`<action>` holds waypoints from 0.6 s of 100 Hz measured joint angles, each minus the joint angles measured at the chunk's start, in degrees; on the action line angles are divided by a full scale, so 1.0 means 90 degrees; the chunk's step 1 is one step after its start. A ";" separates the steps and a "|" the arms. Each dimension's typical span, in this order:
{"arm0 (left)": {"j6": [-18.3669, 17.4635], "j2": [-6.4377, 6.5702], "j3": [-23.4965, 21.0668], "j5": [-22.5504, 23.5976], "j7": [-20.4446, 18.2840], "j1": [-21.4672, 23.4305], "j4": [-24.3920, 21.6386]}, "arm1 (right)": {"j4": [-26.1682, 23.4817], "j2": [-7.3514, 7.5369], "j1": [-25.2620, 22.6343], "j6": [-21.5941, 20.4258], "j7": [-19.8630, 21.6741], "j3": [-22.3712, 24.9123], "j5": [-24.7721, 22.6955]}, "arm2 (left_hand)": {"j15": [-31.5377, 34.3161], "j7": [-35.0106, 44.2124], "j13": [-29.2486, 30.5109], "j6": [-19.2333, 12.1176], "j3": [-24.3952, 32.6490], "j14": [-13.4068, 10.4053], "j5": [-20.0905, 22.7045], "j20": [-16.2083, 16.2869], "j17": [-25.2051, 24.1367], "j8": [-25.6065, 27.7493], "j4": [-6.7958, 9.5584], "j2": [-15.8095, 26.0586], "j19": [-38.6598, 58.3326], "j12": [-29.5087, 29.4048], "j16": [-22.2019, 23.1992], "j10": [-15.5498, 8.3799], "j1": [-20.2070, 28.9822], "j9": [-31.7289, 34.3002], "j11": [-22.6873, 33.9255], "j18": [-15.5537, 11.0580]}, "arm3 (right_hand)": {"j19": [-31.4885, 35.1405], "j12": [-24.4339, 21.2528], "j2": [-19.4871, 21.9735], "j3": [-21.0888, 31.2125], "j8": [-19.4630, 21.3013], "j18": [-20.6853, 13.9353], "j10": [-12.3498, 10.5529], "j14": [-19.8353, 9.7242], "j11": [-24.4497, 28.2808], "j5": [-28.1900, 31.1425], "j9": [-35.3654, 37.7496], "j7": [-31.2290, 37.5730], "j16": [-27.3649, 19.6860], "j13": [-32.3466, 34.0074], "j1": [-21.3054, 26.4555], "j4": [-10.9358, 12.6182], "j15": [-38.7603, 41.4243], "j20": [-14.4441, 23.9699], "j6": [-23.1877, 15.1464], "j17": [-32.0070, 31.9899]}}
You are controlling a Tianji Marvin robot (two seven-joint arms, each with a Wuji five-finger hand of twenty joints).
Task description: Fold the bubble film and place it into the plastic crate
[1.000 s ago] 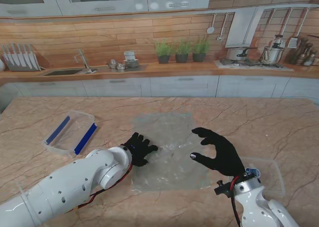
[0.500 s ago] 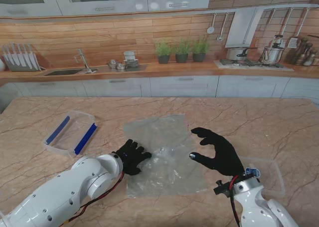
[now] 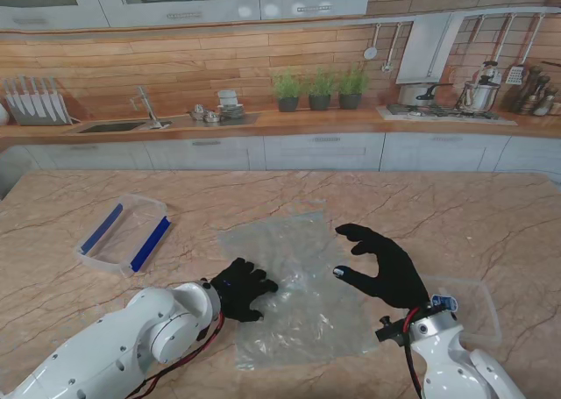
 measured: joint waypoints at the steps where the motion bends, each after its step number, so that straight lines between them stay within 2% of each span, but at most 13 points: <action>1: -0.0020 0.0000 0.0001 0.0005 -0.0010 0.0000 -0.0006 | 0.0000 0.0000 0.0000 0.0000 0.0000 0.0000 0.0000 | -0.0033 0.0000 0.0000 0.0000 -0.0001 0.0000 0.0008 0.0000 -0.0001 0.0000 0.0000 0.0000 -0.0001 0.0000 0.0000 0.0000 0.0016 0.0000 0.0000 0.0000 | 0.0000 0.0000 0.0000 0.0000 0.0000 0.0000 0.0000 0.0000 0.0000 0.0000 0.0000 0.0000 0.0000 0.0000 0.0000 0.0000 0.0000 0.0000 0.0000 0.0000; 15: -0.0245 0.0005 -0.0102 -0.0024 -0.0326 0.0073 -0.0184 | 0.0000 0.0000 0.0000 -0.0002 -0.0026 0.0000 0.0000 | -0.0044 0.0000 0.0000 -0.0106 -0.0074 0.0000 0.0166 -0.0013 -0.0002 0.0000 0.0000 0.0002 -0.0002 -0.0009 0.0000 0.0001 0.0089 0.0000 0.0000 -0.0007 | 0.0000 0.0000 0.0000 0.0000 0.0000 0.0000 0.0000 0.0000 0.0000 0.0000 0.0000 0.0000 0.0000 0.0000 0.0000 0.0000 0.0000 0.0000 0.0000 0.0000; 20: -0.0252 0.0003 -0.0223 -0.0270 -0.0384 0.0173 -0.0248 | 0.0000 -0.0001 -0.0001 -0.0002 -0.0034 0.0000 0.0000 | -0.0047 0.0232 -0.0001 -0.0327 -0.0074 0.0000 0.0417 -0.0014 -0.0002 0.0080 0.0000 0.0097 -0.0002 -0.0009 0.0000 0.0001 0.0097 0.0000 0.0000 -0.0009 | 0.0000 0.0000 0.0000 0.0000 0.0000 0.0000 0.0000 0.0000 0.0000 0.0001 0.0000 0.0000 0.0000 0.0000 0.0000 0.0000 0.0000 0.0000 0.0000 0.0000; 27: -0.0283 0.0003 -0.0375 -0.0591 -0.0385 0.0349 -0.0305 | 0.0000 -0.0002 -0.0002 -0.0002 -0.0039 0.0000 0.0000 | -0.0047 0.0305 -0.0001 -0.0377 -0.0074 0.0000 0.0526 -0.0014 -0.0002 0.0077 0.0000 0.0097 -0.0002 -0.0010 0.0000 0.0002 0.0097 0.0003 0.0000 -0.0010 | 0.0000 0.0000 0.0000 0.0000 0.0000 0.0000 0.0001 0.0005 0.0000 0.0002 0.0000 0.0000 0.0000 0.0000 0.0000 0.0000 0.0000 0.0001 0.0000 0.0000; 32: -0.0453 0.0003 -0.0482 -0.0486 -0.0352 0.0479 -0.0349 | -0.0001 -0.0003 -0.0004 -0.0002 -0.0039 0.0000 0.0005 | -0.0047 0.0305 -0.0002 -0.0379 -0.0074 0.0000 0.0526 -0.0014 0.0000 0.0075 0.0000 0.0097 -0.0002 -0.0010 0.0000 0.0002 0.0099 0.0006 0.0000 -0.0010 | 0.0000 0.0000 0.0000 0.0000 0.0000 0.0000 0.0001 0.0007 0.0000 0.0002 0.0000 0.0000 0.0000 0.0000 0.0000 0.0000 0.0000 0.0001 0.0000 0.0000; 41: -0.0913 0.0002 -0.0679 0.0053 -0.0195 0.0696 -0.0416 | -0.0005 -0.0003 -0.0005 -0.0002 -0.0035 -0.0001 0.0019 | -0.0040 0.0305 -0.0002 -0.0413 -0.0072 0.0000 0.0530 -0.0014 0.0011 0.0065 0.0000 0.0095 -0.0002 -0.0010 0.0000 0.0002 0.0160 0.0076 0.0049 -0.0012 | 0.0000 0.0000 0.0000 0.0000 0.0000 0.0000 0.0002 0.0008 -0.0001 0.0002 0.0000 0.0000 0.0000 0.0000 0.0000 0.0000 0.0000 0.0001 0.0000 0.0000; 60: -0.0885 0.0011 -0.0878 -0.0036 -0.0114 0.0985 -0.0534 | -0.0008 -0.0002 -0.0005 0.0000 -0.0004 -0.0001 0.0033 | 0.0030 0.0305 -0.0002 -0.0431 0.0006 0.0000 0.0649 -0.0016 0.0031 0.0065 0.0000 0.0095 -0.0002 -0.0010 0.0000 0.0002 0.0162 0.0076 0.0049 -0.0013 | 0.0000 0.0000 0.0000 0.0000 0.0000 0.0000 0.0002 0.0009 -0.0001 0.0072 0.0001 -0.0001 0.0000 0.0000 0.0000 0.0000 0.0000 0.0002 0.0000 0.0000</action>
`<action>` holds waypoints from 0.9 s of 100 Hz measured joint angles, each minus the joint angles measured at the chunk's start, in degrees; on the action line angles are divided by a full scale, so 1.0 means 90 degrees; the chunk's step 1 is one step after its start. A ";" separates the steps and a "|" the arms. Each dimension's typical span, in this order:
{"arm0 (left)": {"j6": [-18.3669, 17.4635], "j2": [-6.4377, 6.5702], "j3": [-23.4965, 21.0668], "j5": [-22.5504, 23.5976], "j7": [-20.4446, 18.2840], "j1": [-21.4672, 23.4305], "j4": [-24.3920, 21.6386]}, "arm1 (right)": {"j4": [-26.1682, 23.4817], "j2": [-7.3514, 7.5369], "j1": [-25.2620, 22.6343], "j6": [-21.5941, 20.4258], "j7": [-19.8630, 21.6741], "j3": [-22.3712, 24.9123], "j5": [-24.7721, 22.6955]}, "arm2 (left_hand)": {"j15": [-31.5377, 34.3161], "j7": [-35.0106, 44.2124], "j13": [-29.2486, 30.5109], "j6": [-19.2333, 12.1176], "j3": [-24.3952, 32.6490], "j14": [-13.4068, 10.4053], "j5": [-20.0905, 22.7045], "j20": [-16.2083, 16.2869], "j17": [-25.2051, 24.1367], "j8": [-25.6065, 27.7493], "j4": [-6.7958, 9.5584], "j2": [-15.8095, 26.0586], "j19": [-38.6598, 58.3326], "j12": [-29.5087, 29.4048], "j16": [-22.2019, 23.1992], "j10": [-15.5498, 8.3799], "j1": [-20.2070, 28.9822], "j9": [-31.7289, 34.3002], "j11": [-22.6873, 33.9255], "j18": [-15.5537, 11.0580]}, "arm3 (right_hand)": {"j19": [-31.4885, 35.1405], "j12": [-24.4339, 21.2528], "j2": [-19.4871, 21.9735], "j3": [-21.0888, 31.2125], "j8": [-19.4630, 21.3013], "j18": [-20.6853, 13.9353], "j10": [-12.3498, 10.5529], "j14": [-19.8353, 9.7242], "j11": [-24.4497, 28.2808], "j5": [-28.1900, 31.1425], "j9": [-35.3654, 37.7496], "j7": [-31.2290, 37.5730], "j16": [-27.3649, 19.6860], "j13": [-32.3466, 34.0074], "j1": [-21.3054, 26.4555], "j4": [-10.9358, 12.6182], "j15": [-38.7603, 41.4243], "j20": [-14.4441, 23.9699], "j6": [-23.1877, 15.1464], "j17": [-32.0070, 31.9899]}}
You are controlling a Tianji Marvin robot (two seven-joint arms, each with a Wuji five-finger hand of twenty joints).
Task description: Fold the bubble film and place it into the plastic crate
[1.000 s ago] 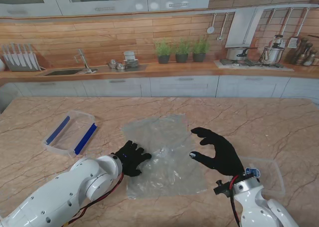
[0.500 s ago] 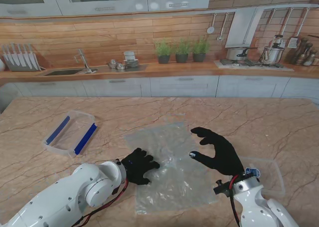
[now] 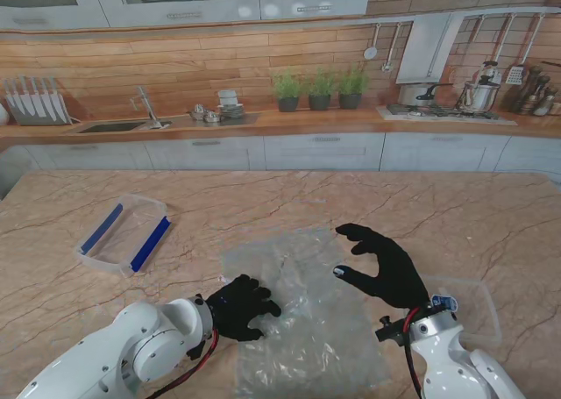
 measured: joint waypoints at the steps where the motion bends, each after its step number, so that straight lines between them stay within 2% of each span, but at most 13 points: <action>1: -0.0001 0.0000 -0.0005 0.0003 0.0016 0.0008 0.0000 | 0.0000 0.0000 0.0000 0.0001 0.0004 0.0000 0.0001 | 0.0000 0.0000 0.0000 -0.0010 0.0002 0.0000 0.0006 -0.0002 0.0000 0.0001 0.0000 0.0000 0.0000 0.0000 0.0000 0.0000 0.0000 0.0000 0.0000 0.0000 | 0.0000 0.0000 0.0000 0.0000 0.0000 0.0000 0.0000 0.0000 0.0000 0.0000 0.0000 0.0000 0.0000 0.0000 0.0000 0.0000 0.0000 0.0000 0.0000 0.0000; 6: -0.0002 0.0000 -0.0029 0.0005 0.0069 0.0047 -0.0001 | -0.0002 0.0002 0.0000 0.0002 0.0026 0.0000 0.0007 | 0.0000 0.0003 0.0000 -0.0043 0.0028 0.0000 0.0040 -0.0009 0.0001 0.0004 0.0000 0.0095 0.0000 0.0000 0.0000 0.0000 0.0000 0.0000 0.0000 -0.0001 | 0.0000 0.0000 0.0173 0.0000 0.0000 0.0000 0.0000 0.0000 0.0000 0.0000 0.0000 -0.0001 0.0000 0.0000 0.0000 0.0000 0.0000 0.0000 0.0000 0.0000; 16: 0.0031 -0.0008 -0.0072 -0.0090 0.0276 0.0130 -0.0004 | -0.0002 0.0004 0.0000 0.0002 0.0056 0.0001 0.0016 | 0.0006 0.0332 0.0000 -0.0132 0.0067 0.0000 0.0450 -0.0030 0.0012 0.0179 0.0000 0.0093 0.0000 0.0000 0.0000 0.0000 0.0000 0.0000 0.0000 -0.0001 | 0.0000 0.0000 0.0149 0.0000 -0.0001 0.0000 0.0002 0.0001 -0.0055 0.0001 0.0000 -0.0001 0.0000 0.0000 0.0000 0.0000 0.0000 0.0000 0.0000 0.0000; 33: 0.0017 -0.0055 -0.0013 0.0018 0.1059 0.0161 0.0092 | -0.0002 0.0005 0.0000 0.0002 0.0056 0.0002 0.0018 | 0.0076 0.0427 0.0000 -0.0190 0.0070 0.0000 0.0539 -0.0031 0.0058 0.0250 0.0000 0.0093 0.0000 0.0000 0.0000 0.0000 0.0000 0.0000 0.0000 -0.0001 | 0.0000 0.0000 0.0148 0.0000 -0.0002 0.0000 0.0005 0.0002 -0.0055 0.0010 0.0000 -0.0001 0.0000 0.0000 0.0000 0.0000 0.0000 0.0000 0.0000 0.0000; 50: 0.0282 -0.0087 0.0409 -0.0043 0.1042 -0.0188 0.0259 | -0.0001 0.0005 -0.0004 -0.0004 0.0036 0.0004 0.0017 | 0.0114 0.0427 0.0000 -0.0193 0.0071 0.0000 0.0414 -0.0032 0.0075 0.0250 0.0000 0.0098 0.0000 0.0000 0.0000 0.0000 0.0000 0.0000 0.0000 -0.0001 | 0.0000 0.0000 0.0148 0.0000 -0.0010 0.0001 0.0005 0.0003 -0.0055 0.0011 0.0001 -0.0001 0.0000 0.0000 0.0000 0.0000 0.0000 0.0001 0.0000 0.0000; 58: 0.0318 -0.0135 0.0431 -0.0156 0.1090 -0.0273 0.0327 | -0.0001 0.0004 -0.0008 -0.0006 0.0018 0.0005 0.0008 | 0.0143 0.0427 0.0000 -0.0193 0.0085 -0.0001 0.0410 -0.0032 0.0088 0.0250 0.0000 0.0167 0.0000 0.0000 0.0000 0.0000 0.0000 0.0000 0.0000 -0.0001 | 0.0000 0.0000 0.0148 0.0000 -0.0010 0.0001 0.0005 0.0003 -0.0055 0.0012 0.0001 -0.0001 0.0000 0.0000 0.0000 0.0000 0.0000 0.0001 0.0000 0.0000; 71: 0.0355 -0.0198 0.0447 -0.0152 0.1539 -0.0316 0.0442 | -0.0001 0.0003 -0.0010 -0.0004 -0.0004 0.0005 0.0004 | 0.0161 0.0427 0.0000 -0.0194 0.0150 -0.0001 0.0348 -0.0032 0.0104 0.0250 0.0000 0.0167 0.0000 0.0000 0.0000 0.0001 0.0000 0.0000 0.0030 -0.0001 | 0.0000 0.0000 0.0148 0.0000 -0.0010 0.0001 0.0006 0.0003 -0.0055 0.0012 0.0001 -0.0002 0.0000 0.0000 0.0000 0.0000 0.0000 0.0001 0.0000 0.0000; 90: 0.0601 -0.0235 0.0607 -0.0240 0.1545 -0.0455 0.0500 | -0.0004 0.0003 -0.0008 0.0001 0.0040 0.0001 0.0032 | 0.0223 0.0429 0.0000 -0.0118 0.0135 -0.0001 0.0261 -0.0032 0.0126 0.0179 0.0000 0.0167 0.0000 0.0000 0.0000 0.0001 0.0000 0.0000 0.0030 -0.0001 | 0.0000 0.0000 0.0148 0.0000 -0.0011 0.0001 0.0007 0.0003 -0.0056 0.0012 0.0001 -0.0002 0.0000 0.0000 0.0000 0.0000 0.0000 0.0002 0.0000 0.0000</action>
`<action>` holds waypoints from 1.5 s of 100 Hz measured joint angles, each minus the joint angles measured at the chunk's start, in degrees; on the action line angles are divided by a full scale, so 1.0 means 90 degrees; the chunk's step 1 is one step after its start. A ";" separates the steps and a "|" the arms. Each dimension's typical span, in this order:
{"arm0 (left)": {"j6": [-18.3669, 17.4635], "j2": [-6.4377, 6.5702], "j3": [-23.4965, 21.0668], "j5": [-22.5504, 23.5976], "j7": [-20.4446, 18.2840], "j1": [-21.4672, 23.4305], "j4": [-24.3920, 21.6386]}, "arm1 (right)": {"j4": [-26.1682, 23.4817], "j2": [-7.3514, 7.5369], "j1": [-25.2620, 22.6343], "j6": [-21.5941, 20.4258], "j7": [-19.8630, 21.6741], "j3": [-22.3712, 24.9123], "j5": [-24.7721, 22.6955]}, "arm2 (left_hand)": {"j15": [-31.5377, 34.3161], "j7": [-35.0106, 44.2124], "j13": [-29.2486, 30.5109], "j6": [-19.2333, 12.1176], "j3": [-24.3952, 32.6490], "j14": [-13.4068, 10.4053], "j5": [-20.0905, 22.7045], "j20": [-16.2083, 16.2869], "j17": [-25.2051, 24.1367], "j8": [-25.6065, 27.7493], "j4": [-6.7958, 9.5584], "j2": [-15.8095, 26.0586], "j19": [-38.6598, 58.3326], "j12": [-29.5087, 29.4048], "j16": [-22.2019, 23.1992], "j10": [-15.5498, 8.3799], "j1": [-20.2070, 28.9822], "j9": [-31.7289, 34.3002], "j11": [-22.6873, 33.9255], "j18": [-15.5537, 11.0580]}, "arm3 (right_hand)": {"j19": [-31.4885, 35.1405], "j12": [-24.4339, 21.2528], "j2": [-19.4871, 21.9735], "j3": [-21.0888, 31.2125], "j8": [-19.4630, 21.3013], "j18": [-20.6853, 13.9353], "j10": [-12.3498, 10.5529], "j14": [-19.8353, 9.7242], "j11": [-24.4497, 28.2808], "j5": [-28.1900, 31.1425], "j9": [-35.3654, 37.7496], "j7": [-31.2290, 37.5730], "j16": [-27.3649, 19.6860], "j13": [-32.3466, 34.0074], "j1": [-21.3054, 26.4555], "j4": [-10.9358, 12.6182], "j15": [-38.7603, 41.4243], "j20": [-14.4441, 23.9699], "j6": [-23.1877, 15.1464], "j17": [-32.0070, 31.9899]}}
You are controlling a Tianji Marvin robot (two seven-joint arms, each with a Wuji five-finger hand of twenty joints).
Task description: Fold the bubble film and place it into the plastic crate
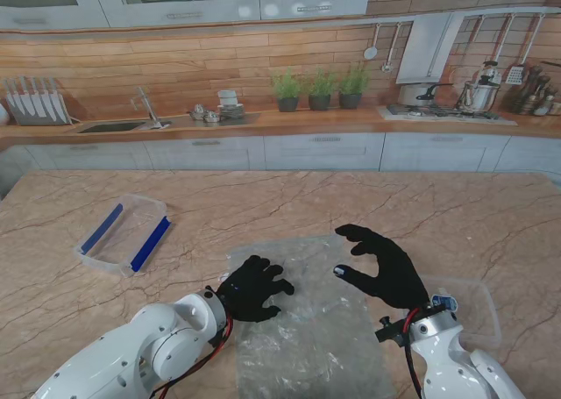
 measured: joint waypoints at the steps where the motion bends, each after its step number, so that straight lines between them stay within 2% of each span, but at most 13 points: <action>1: 0.0012 -0.0002 0.0013 -0.0005 0.0001 -0.0014 0.0008 | 0.0000 0.0000 0.0000 0.0000 0.0002 0.0000 0.0001 | 0.0000 0.0000 0.0000 0.0032 -0.0012 0.0000 0.0000 0.0000 0.0008 -0.0003 0.0000 0.0000 0.0000 0.0000 0.0000 0.0000 0.0000 0.0000 0.0000 0.0000 | 0.0000 0.0000 0.0000 0.0000 0.0000 0.0000 0.0000 0.0000 0.0000 0.0000 0.0000 0.0000 0.0000 0.0000 0.0000 0.0000 0.0000 0.0000 0.0000 0.0000; 19: 0.0540 -0.0108 0.0019 -0.0042 0.0244 -0.0108 0.0147 | 0.0036 0.0002 0.0046 -0.0032 -0.0008 -0.0023 -0.0033 | 0.0128 -0.0123 0.0000 0.0461 -0.0368 0.0000 -0.0226 0.0000 0.0190 -0.0096 0.0000 0.0067 0.0025 0.0000 0.0000 0.0002 -0.0006 -0.0001 0.0003 0.0018 | 0.0000 0.0000 0.0000 0.0000 0.0000 0.0000 0.0000 0.0000 0.0000 0.0013 0.0005 0.0000 0.0000 0.0000 0.0000 0.0000 0.0000 0.0001 0.0000 0.0000; 38: 0.1108 -0.0287 -0.0411 -0.0041 0.1061 0.0000 0.0393 | 0.0295 0.0046 0.0405 -0.0008 0.0301 -0.0151 0.0109 | 0.0606 -0.0125 0.0091 0.0620 -0.0532 0.0005 -0.0305 0.0221 0.0435 -0.0161 0.0000 0.0067 0.0369 0.0005 0.0088 0.0093 -0.0013 -0.0001 0.0110 0.0246 | 0.0000 0.0000 0.0000 0.0000 0.0000 0.0000 0.0000 0.0000 0.0000 0.0013 0.0006 0.0000 0.0000 -0.0050 0.0000 0.0000 -0.0008 0.0002 -0.0006 0.0000; 49: 0.1409 -0.0368 -0.0461 -0.0132 0.1524 -0.0054 0.0721 | 0.0574 0.0050 0.0739 0.0057 0.0243 -0.0289 0.0079 | 0.0713 -0.0126 0.0202 0.0626 -0.0572 0.0044 -0.0306 0.0747 0.0202 -0.0200 0.0000 0.0061 0.1853 0.0072 0.0162 0.0107 -0.0014 0.0133 0.0178 0.0460 | 0.0000 0.0000 0.0000 0.0000 -0.0010 0.0000 -0.0004 -0.0028 0.0000 0.0085 0.0008 0.0023 0.0000 -0.0050 0.0005 0.0000 -0.0008 0.0002 -0.0152 0.0002; 64: 0.2046 -0.0414 -0.0460 -0.0164 0.1505 -0.0210 0.0977 | 0.0967 0.0069 0.1253 0.0243 0.0530 -0.0427 0.0105 | 0.1011 -0.0128 0.0318 0.0633 -0.0576 0.0145 -0.0288 0.0717 -0.0319 -0.0240 0.0000 0.0057 0.4571 0.0228 0.0448 0.0189 -0.0015 0.0336 0.0336 0.0571 | 0.0000 0.0080 -0.0021 0.0001 0.0107 0.0000 -0.0022 -0.0131 0.0117 0.0088 0.0008 0.0246 0.0024 -0.0050 0.0209 0.0002 -0.0008 0.0011 -0.0368 0.0023; 73: 0.2257 -0.0454 -0.0395 -0.0404 0.1611 -0.0344 0.1183 | 0.1183 0.0113 0.1591 0.0536 0.0609 -0.0588 -0.0027 | 0.1356 -0.0128 0.0414 0.0711 -0.0585 0.0236 -0.0271 0.0741 -0.0325 -0.0242 0.0000 0.0056 0.5200 0.0490 0.0701 0.0264 -0.0127 0.0405 0.0499 0.0629 | 0.0537 0.0675 -0.0149 -0.0025 0.0110 -0.0183 -0.0023 -0.0250 0.1057 0.0091 -0.0169 0.0400 0.0936 -0.0256 0.0352 0.0014 0.1220 0.0254 -0.0499 0.0241; 80: 0.2336 -0.0470 -0.0275 -0.0423 0.1668 -0.0474 0.1365 | 0.1405 0.0136 0.1865 0.0712 0.0527 -0.0728 -0.0505 | 0.1354 -0.0128 0.0414 0.0716 -0.0645 0.0240 -0.0270 0.0745 -0.0326 -0.0258 0.0000 0.0055 0.5320 0.0621 0.0785 0.0264 -0.0153 0.0405 0.0565 0.0633 | 0.1312 0.1367 -0.0225 -0.0002 0.0110 -0.0488 -0.0017 -0.0319 0.1941 0.0092 -0.0475 0.0474 0.1801 -0.0611 0.0352 0.0014 0.2606 0.0638 -0.0511 0.0249; 89: 0.2500 -0.0473 -0.0142 -0.0378 0.1625 -0.0599 0.1492 | 0.1639 0.0159 0.2148 0.0872 0.0452 -0.0901 -0.0767 | 0.1354 -0.0130 0.0414 0.0723 -0.0740 0.0240 -0.0269 0.0745 -0.0327 -0.0316 0.0000 0.0055 0.5348 0.0720 0.0818 0.0264 -0.0176 0.0405 0.0578 0.0634 | 0.2172 0.1854 -0.0299 0.0005 0.0110 -0.0712 -0.0009 -0.0384 0.2406 0.0092 -0.0598 0.0478 0.2241 -0.0772 0.0351 0.0014 0.3522 0.0859 -0.0512 0.0233; 106: 0.2624 -0.0512 0.0068 -0.0631 0.1585 -0.0805 0.1733 | 0.1932 0.0177 0.2534 0.1126 0.0398 -0.1233 -0.0769 | 0.1397 -0.0267 0.0415 0.0725 -0.0884 0.0243 -0.0269 0.0745 -0.0330 -0.0400 0.0000 0.0054 0.5350 0.0858 0.0924 0.0264 -0.0187 0.0405 0.0587 0.0636 | 0.2737 0.2099 -0.0299 0.0005 0.0110 -0.0821 -0.0007 -0.0471 0.2619 0.0092 -0.0665 0.0478 0.2381 -0.0844 0.0350 0.0014 0.3866 0.0852 -0.0527 0.0066; 122: 0.2726 -0.0552 0.0380 -0.0595 0.1602 -0.1067 0.2097 | 0.2270 0.0184 0.2886 0.1482 0.0338 -0.1544 -0.1150 | 0.1399 -0.0385 0.0415 0.0725 -0.0904 0.0244 -0.0269 0.0745 -0.0374 -0.0478 0.0000 0.0050 0.5350 0.0949 0.0937 0.0264 -0.0188 0.0405 0.0593 0.0637 | 0.2750 0.2173 -0.0842 0.0310 0.0110 -0.0827 -0.0007 -0.0561 0.2669 0.0091 -0.0892 0.0573 0.2384 -0.0909 0.0637 -0.0027 0.3878 0.0626 -0.0932 -0.0116; 126: 0.2764 -0.0564 0.0451 -0.0629 0.1604 -0.1128 0.2180 | 0.2328 0.0185 0.2964 0.1611 0.0347 -0.1624 -0.1095 | 0.1399 -0.0392 0.0415 0.0725 -0.0904 0.0244 -0.0284 0.0745 -0.0390 -0.0489 0.0000 0.0050 0.5350 0.0951 0.0937 0.0265 -0.0188 0.0402 0.0593 0.0637 | 0.2750 0.2181 -0.0944 0.0442 0.0109 -0.0827 -0.0007 -0.0590 0.2670 0.0086 -0.0918 0.0634 0.2385 -0.0912 0.0849 0.0205 0.3878 0.0584 -0.0982 -0.0165; 140: 0.2856 -0.0590 0.0653 -0.0753 0.1580 -0.1296 0.2370 | 0.2578 0.0184 0.3269 0.1940 0.0363 -0.1916 -0.1077 | 0.1399 -0.0535 0.0413 0.0725 -0.0889 0.0244 -0.0508 0.0745 -0.0420 -0.0618 -0.0006 0.0109 0.5350 0.0964 0.0939 0.0265 -0.0263 0.0393 0.0593 0.0637 | 0.2721 0.2258 -0.1147 0.0684 0.0110 -0.0828 -0.0013 -0.0653 0.2710 -0.0081 -0.1068 0.0655 0.2428 -0.1071 0.0997 0.0342 0.3897 0.0542 -0.1005 -0.0301; 150: 0.2865 -0.0606 0.0683 -0.0792 0.1549 -0.1351 0.2413 | 0.2702 0.0201 0.3484 0.2244 0.0441 -0.2122 -0.1580 | 0.1399 -0.0560 0.0410 0.0718 -0.0888 0.0244 -0.0664 0.0743 -0.0450 -0.0641 -0.0006 0.0105 0.5350 0.0966 0.0940 0.0265 -0.0276 0.0306 0.0596 0.0637 | 0.2672 0.2336 -0.1219 0.0715 0.0092 -0.0829 -0.0015 -0.0681 0.2807 -0.0189 -0.1217 0.0664 0.2471 -0.1167 0.0995 0.0340 0.3969 0.0542 -0.1044 -0.0345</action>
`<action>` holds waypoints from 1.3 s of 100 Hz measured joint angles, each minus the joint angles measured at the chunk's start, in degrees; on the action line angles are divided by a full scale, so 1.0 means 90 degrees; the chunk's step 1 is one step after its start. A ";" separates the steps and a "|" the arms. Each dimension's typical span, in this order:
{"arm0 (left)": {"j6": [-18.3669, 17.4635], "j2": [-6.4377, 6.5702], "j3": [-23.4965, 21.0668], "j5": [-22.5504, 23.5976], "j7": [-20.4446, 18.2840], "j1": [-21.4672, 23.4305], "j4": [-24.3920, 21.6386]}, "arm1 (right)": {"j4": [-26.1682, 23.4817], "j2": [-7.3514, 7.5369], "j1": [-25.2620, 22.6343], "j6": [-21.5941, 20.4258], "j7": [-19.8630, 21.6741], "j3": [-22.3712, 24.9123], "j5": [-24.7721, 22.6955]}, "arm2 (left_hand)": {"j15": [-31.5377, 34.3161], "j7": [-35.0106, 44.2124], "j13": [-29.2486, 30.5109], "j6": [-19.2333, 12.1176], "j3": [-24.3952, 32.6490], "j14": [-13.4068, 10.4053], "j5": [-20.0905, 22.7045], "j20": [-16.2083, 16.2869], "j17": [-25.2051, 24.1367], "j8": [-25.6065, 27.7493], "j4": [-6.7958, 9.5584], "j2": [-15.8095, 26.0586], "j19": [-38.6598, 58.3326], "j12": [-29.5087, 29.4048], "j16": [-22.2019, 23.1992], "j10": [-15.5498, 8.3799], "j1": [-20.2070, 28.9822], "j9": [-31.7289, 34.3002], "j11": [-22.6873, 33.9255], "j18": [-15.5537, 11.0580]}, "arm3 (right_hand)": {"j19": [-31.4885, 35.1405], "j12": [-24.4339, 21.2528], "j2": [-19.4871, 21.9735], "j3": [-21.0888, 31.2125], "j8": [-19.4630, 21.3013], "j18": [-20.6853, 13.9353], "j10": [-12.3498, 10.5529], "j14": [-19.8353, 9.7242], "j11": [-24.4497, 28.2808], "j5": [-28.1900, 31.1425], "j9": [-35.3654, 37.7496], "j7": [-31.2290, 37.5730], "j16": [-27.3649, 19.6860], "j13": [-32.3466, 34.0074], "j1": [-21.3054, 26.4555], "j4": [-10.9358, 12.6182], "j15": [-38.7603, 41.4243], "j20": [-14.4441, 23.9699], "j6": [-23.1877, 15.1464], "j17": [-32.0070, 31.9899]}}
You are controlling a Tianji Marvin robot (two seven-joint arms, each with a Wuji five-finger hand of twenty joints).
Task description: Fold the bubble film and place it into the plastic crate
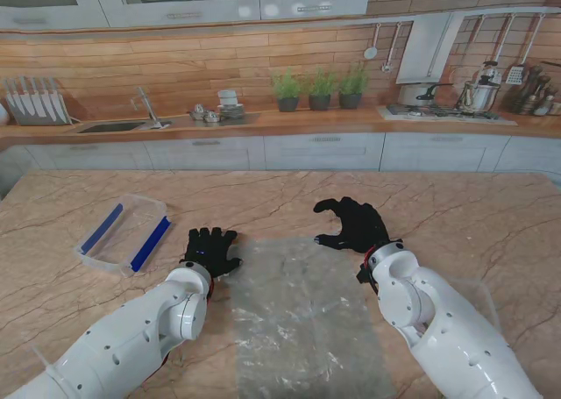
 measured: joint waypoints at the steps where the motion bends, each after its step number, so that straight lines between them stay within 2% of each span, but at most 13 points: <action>1: 0.0000 -0.0001 0.0003 -0.0003 -0.0001 -0.0004 0.0004 | 0.0016 0.0005 0.0026 0.0036 0.0001 -0.0030 -0.0070 | 0.0000 0.0000 0.0000 0.0000 0.0000 0.0000 -0.0001 0.0000 -0.0005 -0.0004 0.0000 0.0000 0.0000 0.0000 0.0001 0.0000 -0.0003 0.0000 0.0000 0.0000 | -0.0003 0.0001 -0.0056 -0.0021 -0.0007 0.0000 0.0000 0.0000 0.0025 -0.0006 0.0000 0.0000 0.0002 -0.0005 0.0000 -0.0015 0.0007 0.0000 -0.0006 -0.0018; 12: 0.0000 -0.0004 0.0079 -0.0016 -0.0001 -0.0065 0.0046 | 0.0162 0.0076 0.0299 0.0518 0.0057 -0.0387 -0.0626 | 0.0000 -0.0001 -0.0001 -0.0154 0.0098 0.0001 -0.0006 -0.0002 -0.0016 -0.0067 0.0000 0.0004 0.0000 0.0003 0.0001 0.0001 -0.0018 -0.0003 0.0000 0.0000 | -0.0080 0.0004 -0.0074 -0.0152 -0.0107 0.0000 -0.0001 -0.0029 0.0034 -0.0288 -0.0260 -0.0022 0.0003 -0.0149 -0.0003 -0.0017 0.0055 -0.0026 -0.0052 -0.0117; 20: 0.0007 -0.0011 0.0170 -0.0026 0.0000 -0.0136 0.0105 | 0.0281 0.0135 0.0520 0.0808 0.0232 -0.0671 -0.0719 | -0.0037 -0.0001 -0.0001 -0.0272 0.0424 0.0001 -0.0067 -0.0030 -0.0026 -0.0080 0.0000 0.0005 -0.0010 0.0053 0.0001 0.0002 -0.0244 -0.0039 0.0000 0.0000 | -0.0107 0.0014 -0.0074 -0.0219 -0.0190 -0.0001 -0.0001 -0.0057 0.0035 -0.0401 -0.0373 -0.0040 0.0003 -0.0119 -0.0003 -0.0031 0.0064 -0.0072 -0.0061 -0.0146; 32: 0.0026 -0.0033 0.0250 -0.0101 -0.0001 -0.0213 0.0171 | 0.0586 0.0176 0.0848 0.0968 0.0444 -0.1036 -0.1003 | -0.0054 -0.0001 -0.0001 -0.0393 0.0676 0.0001 -0.0070 -0.0076 -0.0027 -0.0080 0.0000 0.0005 -0.0018 0.0053 0.0002 0.0002 -0.0330 -0.0039 0.0000 0.0000 | -0.0108 0.0074 -0.0124 -0.0225 -0.0223 -0.0001 -0.0001 -0.0095 0.0045 -0.0478 -0.0480 -0.0035 0.0004 -0.0119 -0.0004 -0.0096 0.0066 -0.0078 -0.0051 -0.0147; 54: 0.0002 -0.0060 0.0307 -0.0080 0.0015 -0.0259 0.0222 | 0.0840 0.0194 0.1055 0.1528 0.0506 -0.1344 -0.1200 | -0.0056 -0.0001 -0.0001 -0.0492 0.1026 0.0001 -0.0070 -0.0083 -0.0038 -0.0076 0.0000 0.0006 -0.0084 0.0057 0.0002 0.0002 -0.0359 -0.0039 0.0000 0.0000 | -0.0108 0.0087 -0.0171 -0.0225 -0.0325 -0.0001 0.0070 -0.0095 0.0208 -0.0466 -0.0545 -0.0035 0.0004 -0.0119 -0.0005 -0.0103 0.0219 -0.0150 0.0349 -0.0154; 68: -0.0023 -0.0062 0.0234 0.0016 0.0029 -0.0195 0.0198 | 0.0852 0.0218 0.1030 0.1614 0.0573 -0.1357 -0.1348 | -0.0056 0.0071 -0.0001 -0.0496 0.1156 0.0001 -0.0055 -0.0083 -0.0038 -0.0065 0.0000 -0.0009 -0.0084 0.0111 0.0002 0.0002 -0.0359 -0.0039 0.0000 0.0000 | -0.0108 0.0087 -0.0171 -0.0225 -0.0419 -0.0001 0.0076 -0.0095 0.0210 -0.0367 -0.0548 0.0026 0.0004 -0.0119 -0.0005 -0.0104 0.0282 -0.0221 0.0485 -0.0224; 76: -0.0067 -0.0062 0.0148 0.0075 0.0121 -0.0117 0.0180 | 0.0851 0.0241 0.1002 0.1622 0.0622 -0.1355 -0.1416 | -0.0056 0.0156 -0.0001 -0.0497 0.1420 0.0001 0.0016 -0.0084 -0.0038 0.0015 0.0000 -0.0273 -0.0085 0.0136 0.0003 0.0002 -0.0346 -0.0039 0.0000 0.0000 | -0.0108 0.0087 -0.0171 -0.0225 -0.0424 -0.0001 0.0077 -0.0095 0.0219 -0.0284 -0.0548 0.0017 0.0004 -0.0119 -0.0006 -0.0104 0.0285 -0.0224 0.0554 -0.0224; 83: -0.0112 -0.0052 0.0103 0.0207 0.0220 -0.0052 0.0170 | 0.0860 0.0260 0.0989 0.1624 0.0621 -0.1365 -0.1460 | -0.0056 0.0163 -0.0001 -0.0497 0.1505 0.0001 0.0047 -0.0084 -0.0038 0.0015 0.0000 -0.0303 -0.0085 0.0138 0.0053 0.0002 -0.0337 -0.0039 0.0000 0.0000 | -0.0108 0.0087 -0.0171 -0.0225 -0.0436 -0.0001 0.0078 -0.0095 0.0223 -0.0204 -0.0548 0.0002 0.0004 -0.0119 -0.0006 -0.0104 0.0295 -0.0228 0.0603 -0.0224; 85: -0.0131 -0.0047 0.0082 0.0245 0.0230 -0.0029 0.0157 | 0.0876 0.0263 0.0992 0.1625 0.0609 -0.1377 -0.1461 | -0.0056 0.0164 -0.0001 -0.0497 0.1526 0.0001 0.0050 -0.0084 -0.0038 0.0015 0.0067 -0.0353 -0.0085 0.0138 0.0059 0.0002 -0.0329 -0.0039 0.0000 0.0000 | -0.0107 0.0087 -0.0171 -0.0225 -0.0444 -0.0001 0.0078 -0.0095 0.0243 -0.0203 -0.0548 0.0002 0.0004 -0.0119 -0.0006 -0.0104 0.0305 -0.0232 0.0627 -0.0224; 92: -0.0187 -0.0034 -0.0025 0.0268 0.0240 0.0061 0.0086 | 0.0973 0.0268 0.1027 0.1642 0.0580 -0.1464 -0.1449 | -0.0057 0.0164 -0.0001 -0.0498 0.1563 0.0001 0.0050 -0.0084 -0.0038 0.0015 0.0070 -0.0490 -0.0085 0.0139 0.0060 0.0002 -0.0300 -0.0039 0.0001 0.0000 | -0.0105 0.0087 -0.0171 -0.0225 -0.0448 0.0000 0.0086 -0.0095 0.0303 -0.0201 -0.0548 0.0002 0.0004 -0.0119 -0.0006 -0.0104 0.0355 -0.0295 0.0630 -0.0225; 120: -0.0385 -0.0002 -0.0099 0.0211 0.0299 0.0178 -0.0010 | 0.1337 0.0292 0.1282 0.1758 0.0726 -0.1937 -0.1327 | -0.0057 0.0180 -0.0001 -0.0500 0.1544 0.0001 0.0129 -0.0084 -0.0038 0.0017 0.0070 -0.0498 -0.0086 0.0139 0.0062 0.0002 -0.0292 -0.0039 0.0003 0.0001 | -0.0063 0.0087 -0.0171 -0.0226 -0.0480 0.0000 0.0139 -0.0095 0.0319 -0.0194 -0.0548 -0.0040 0.0004 -0.0119 -0.0007 -0.0104 0.0363 -0.0372 0.0640 -0.0227; 123: -0.0386 -0.0002 -0.0099 0.0186 0.0298 0.0179 -0.0013 | 0.1386 0.0292 0.1317 0.1760 0.0723 -0.1986 -0.1299 | -0.0057 0.0180 -0.0001 -0.0500 0.1520 0.0001 0.0129 -0.0084 -0.0038 0.0017 0.0070 -0.0498 -0.0086 0.0139 0.0062 0.0002 -0.0292 -0.0039 0.0004 0.0001 | -0.0042 0.0087 -0.0148 -0.0086 -0.0480 0.0000 0.0139 -0.0095 0.0364 -0.0124 -0.0548 -0.0071 0.0004 -0.0119 -0.0170 -0.0082 0.0370 -0.0374 0.0640 -0.0227; 130: -0.0385 -0.0004 -0.0099 0.0143 0.0288 0.0179 -0.0018 | 0.1474 0.0288 0.1401 0.1760 0.0670 -0.2076 -0.1229 | -0.0057 0.0180 -0.0001 -0.0500 0.1520 0.0001 0.0129 -0.0128 -0.0038 0.0017 0.0070 -0.0498 -0.0150 0.0139 0.0062 0.0002 -0.0292 -0.0039 0.0004 0.0001 | -0.0015 0.0087 -0.0139 -0.0193 -0.0480 0.0000 0.0141 -0.0095 0.0375 -0.0122 -0.0548 -0.0068 0.0004 -0.0119 -0.0189 -0.0167 0.0426 -0.0375 0.0648 -0.0227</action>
